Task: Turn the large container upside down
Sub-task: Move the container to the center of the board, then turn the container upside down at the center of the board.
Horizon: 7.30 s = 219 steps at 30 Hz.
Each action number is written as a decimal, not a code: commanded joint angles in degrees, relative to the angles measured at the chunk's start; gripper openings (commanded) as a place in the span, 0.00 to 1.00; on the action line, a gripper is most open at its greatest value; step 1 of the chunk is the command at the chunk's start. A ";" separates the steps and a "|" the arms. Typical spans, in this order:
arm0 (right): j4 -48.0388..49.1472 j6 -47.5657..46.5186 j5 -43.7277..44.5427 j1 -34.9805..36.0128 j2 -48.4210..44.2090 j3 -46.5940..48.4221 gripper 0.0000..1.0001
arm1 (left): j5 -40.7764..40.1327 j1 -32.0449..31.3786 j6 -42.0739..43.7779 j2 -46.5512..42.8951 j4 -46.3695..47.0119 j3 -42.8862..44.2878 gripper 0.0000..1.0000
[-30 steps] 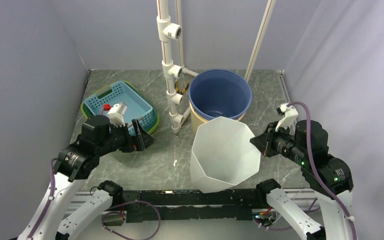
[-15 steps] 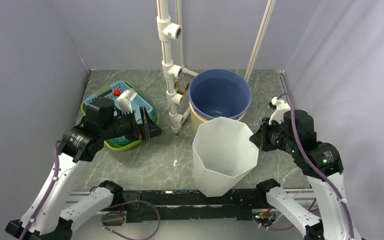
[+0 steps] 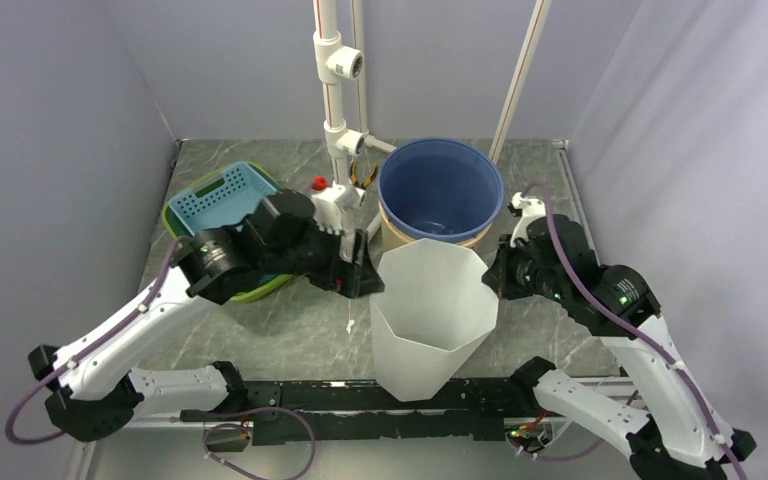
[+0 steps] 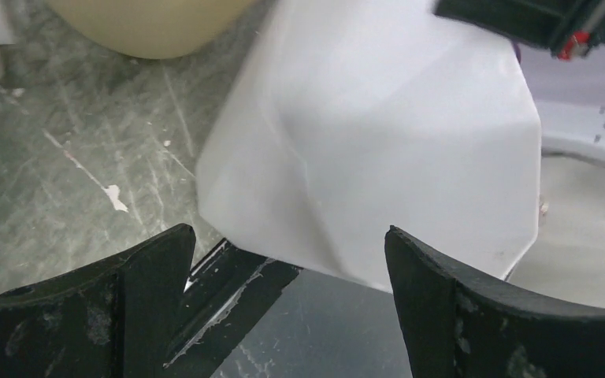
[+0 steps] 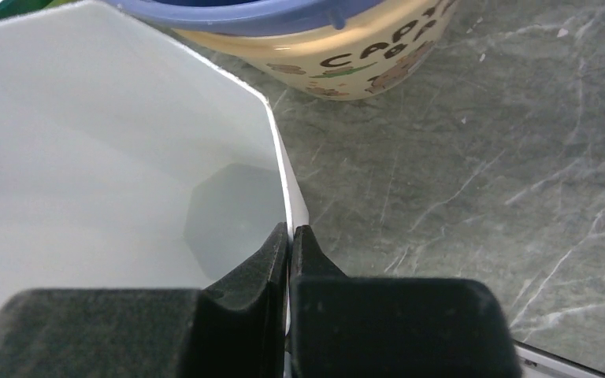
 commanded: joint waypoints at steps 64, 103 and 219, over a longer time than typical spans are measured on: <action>26.89 5.00 35.32 9.93 1.21 -10.42 0.00 | -34.17 -14.08 7.29 14.09 11.80 2.27 0.03; 33.17 4.60 -4.86 9.71 -15.38 -15.51 0.95 | -39.29 -14.12 -18.42 -16.37 13.36 -39.92 0.03; 11.97 24.43 19.31 12.41 -15.15 -14.55 1.00 | -39.81 -14.07 -11.65 -27.62 -10.39 -14.46 0.94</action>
